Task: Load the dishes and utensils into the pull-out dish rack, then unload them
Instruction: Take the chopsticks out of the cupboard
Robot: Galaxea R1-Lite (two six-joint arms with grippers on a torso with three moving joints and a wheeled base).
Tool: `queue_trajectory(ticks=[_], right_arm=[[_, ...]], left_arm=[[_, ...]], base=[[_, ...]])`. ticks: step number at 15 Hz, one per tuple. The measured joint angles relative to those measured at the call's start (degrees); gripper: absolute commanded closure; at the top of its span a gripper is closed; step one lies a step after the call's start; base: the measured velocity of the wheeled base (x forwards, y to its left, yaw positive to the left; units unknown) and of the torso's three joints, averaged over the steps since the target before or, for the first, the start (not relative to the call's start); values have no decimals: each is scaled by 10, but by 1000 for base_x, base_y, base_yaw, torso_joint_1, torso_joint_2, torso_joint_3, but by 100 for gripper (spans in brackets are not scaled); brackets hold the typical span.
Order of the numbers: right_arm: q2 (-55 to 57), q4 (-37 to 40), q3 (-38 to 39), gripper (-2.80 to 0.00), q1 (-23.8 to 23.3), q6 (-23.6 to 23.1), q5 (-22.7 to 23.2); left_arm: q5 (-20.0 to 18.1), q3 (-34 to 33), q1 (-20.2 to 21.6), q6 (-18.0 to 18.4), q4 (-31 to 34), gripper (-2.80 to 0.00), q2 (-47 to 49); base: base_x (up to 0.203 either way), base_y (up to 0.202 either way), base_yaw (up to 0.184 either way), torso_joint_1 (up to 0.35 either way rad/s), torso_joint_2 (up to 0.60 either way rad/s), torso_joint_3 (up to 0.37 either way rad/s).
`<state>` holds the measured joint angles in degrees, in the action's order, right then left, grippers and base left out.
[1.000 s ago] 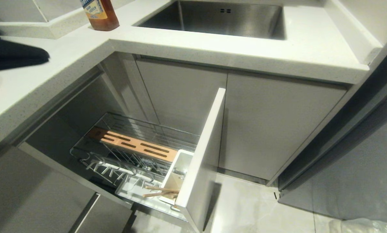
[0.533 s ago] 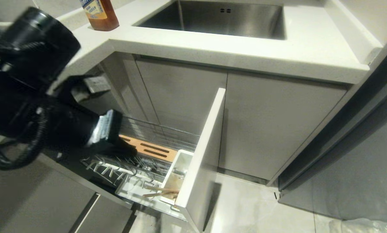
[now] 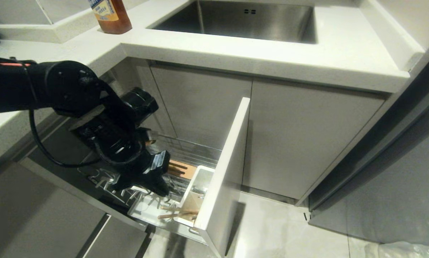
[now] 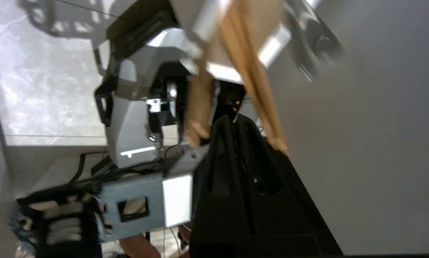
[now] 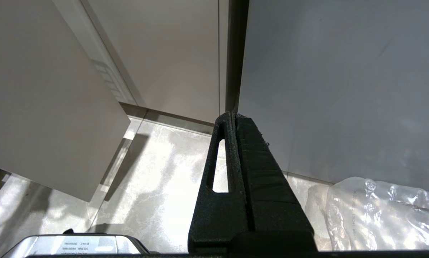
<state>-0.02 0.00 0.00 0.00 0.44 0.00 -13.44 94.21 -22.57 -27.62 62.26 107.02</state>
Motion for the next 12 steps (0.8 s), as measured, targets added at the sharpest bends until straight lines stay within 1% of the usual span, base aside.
queue_trajectory(ticks=[1, 3, 5, 6, 8, 12], right_arm=[[0, 0, 0, 0, 0, 0, 0], [0, 0, 0, 0, 0, 0, 0], [0, 0, 0, 0, 0, 0, 0], [0, 0, 0, 0, 0, 0, 0], [0, 0, 0, 0, 0, 0, 0], [0, 0, 0, 0, 0, 0, 0]], left_arm=[[-2, 4, 13, 14, 0, -280, 12], [-16, 9, 34, 36, 1, -280, 25], [-37, 16, 40, 40, 9, -280, 34], [-41, 22, 41, 41, 24, -280, 39], [-44, 34, 41, 43, 53, -280, 53], [-45, 31, 41, 49, 62, -280, 84]], base=[[0, 0, 0, 0, 0, 0], [0, 0, 0, 0, 0, 0], [0, 0, 0, 0, 0, 0], [0, 0, 0, 0, 0, 0], [0, 0, 0, 0, 0, 0], [0, 0, 0, 0, 0, 0]])
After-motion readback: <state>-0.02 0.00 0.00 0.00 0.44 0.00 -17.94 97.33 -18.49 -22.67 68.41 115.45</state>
